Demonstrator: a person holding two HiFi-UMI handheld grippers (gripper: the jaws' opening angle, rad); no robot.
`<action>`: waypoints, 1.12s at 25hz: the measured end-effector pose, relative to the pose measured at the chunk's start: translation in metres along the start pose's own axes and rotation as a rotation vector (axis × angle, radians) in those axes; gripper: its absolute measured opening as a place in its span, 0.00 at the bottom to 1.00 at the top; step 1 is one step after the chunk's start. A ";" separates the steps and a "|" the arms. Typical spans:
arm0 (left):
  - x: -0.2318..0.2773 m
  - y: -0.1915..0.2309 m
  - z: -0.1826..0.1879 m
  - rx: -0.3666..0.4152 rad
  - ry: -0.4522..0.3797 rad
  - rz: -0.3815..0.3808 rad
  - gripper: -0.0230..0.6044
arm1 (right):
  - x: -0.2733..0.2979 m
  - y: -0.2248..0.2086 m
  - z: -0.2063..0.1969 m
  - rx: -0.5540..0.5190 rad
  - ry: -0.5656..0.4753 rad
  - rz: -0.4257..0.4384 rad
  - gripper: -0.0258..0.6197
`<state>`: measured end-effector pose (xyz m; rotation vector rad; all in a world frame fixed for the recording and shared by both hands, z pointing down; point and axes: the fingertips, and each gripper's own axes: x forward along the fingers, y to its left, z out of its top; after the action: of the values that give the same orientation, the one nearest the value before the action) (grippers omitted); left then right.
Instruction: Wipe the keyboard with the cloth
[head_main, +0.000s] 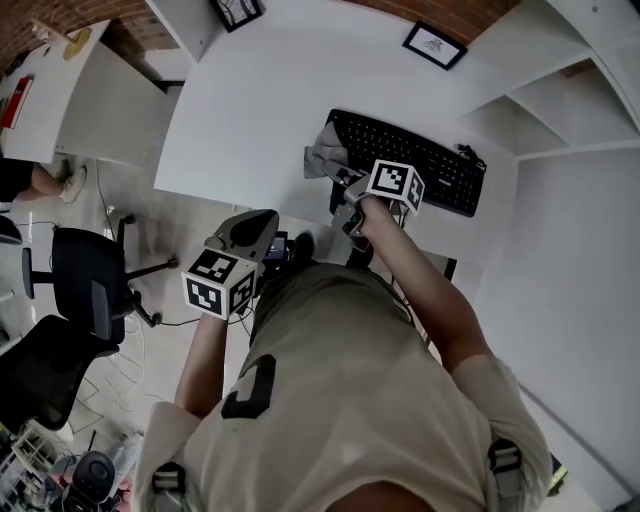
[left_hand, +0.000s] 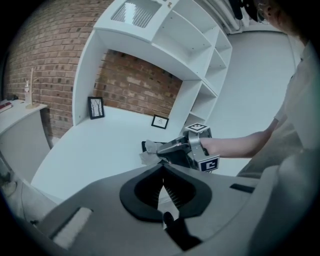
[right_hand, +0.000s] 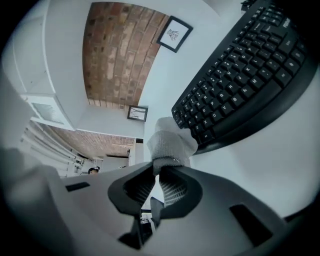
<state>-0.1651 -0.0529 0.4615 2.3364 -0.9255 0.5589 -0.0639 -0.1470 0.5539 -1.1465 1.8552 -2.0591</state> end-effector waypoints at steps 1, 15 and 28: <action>0.000 -0.004 0.001 -0.014 -0.011 0.004 0.04 | 0.003 -0.004 0.004 -0.001 0.004 -0.011 0.07; 0.001 -0.008 -0.006 -0.062 0.010 0.059 0.04 | 0.046 -0.039 0.017 -0.012 0.057 -0.113 0.07; 0.009 -0.004 -0.007 -0.025 0.029 0.028 0.04 | 0.044 -0.050 0.022 -0.007 0.017 -0.155 0.06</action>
<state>-0.1570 -0.0501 0.4706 2.2902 -0.9480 0.5881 -0.0622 -0.1782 0.6170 -1.3175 1.8353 -2.1507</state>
